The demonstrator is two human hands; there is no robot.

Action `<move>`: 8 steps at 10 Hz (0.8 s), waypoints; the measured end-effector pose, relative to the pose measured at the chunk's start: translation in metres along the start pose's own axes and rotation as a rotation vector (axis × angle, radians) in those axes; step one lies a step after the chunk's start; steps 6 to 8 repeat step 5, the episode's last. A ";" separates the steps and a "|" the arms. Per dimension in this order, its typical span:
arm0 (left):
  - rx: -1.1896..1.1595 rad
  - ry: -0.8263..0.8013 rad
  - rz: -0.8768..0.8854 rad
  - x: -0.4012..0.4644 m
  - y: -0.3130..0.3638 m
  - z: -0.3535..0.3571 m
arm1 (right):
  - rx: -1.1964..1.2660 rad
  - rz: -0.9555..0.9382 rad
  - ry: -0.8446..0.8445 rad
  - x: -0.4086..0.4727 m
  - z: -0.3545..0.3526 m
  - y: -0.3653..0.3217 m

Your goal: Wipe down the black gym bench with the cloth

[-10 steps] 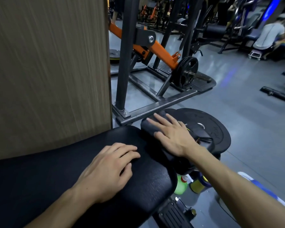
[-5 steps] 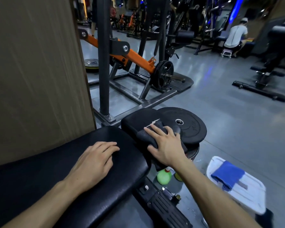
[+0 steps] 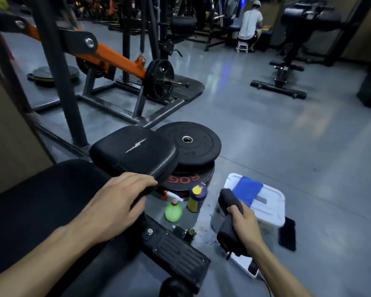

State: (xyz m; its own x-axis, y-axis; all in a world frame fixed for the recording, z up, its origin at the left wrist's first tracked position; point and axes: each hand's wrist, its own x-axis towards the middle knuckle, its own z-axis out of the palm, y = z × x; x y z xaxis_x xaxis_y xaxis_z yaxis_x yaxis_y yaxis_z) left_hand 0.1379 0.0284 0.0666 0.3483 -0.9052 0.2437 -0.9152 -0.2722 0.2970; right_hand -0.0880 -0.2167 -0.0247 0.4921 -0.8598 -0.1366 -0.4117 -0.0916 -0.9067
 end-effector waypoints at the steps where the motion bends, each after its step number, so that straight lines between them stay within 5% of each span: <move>1: -0.023 -0.031 0.047 0.015 0.004 0.016 | -0.132 0.113 0.118 0.031 -0.043 0.030; 4: -0.010 -0.023 0.122 0.035 -0.005 0.030 | -0.688 0.283 0.106 0.175 -0.108 0.004; 8: 0.000 -0.018 0.118 0.032 -0.006 0.024 | -0.697 0.173 -0.006 0.177 -0.082 0.002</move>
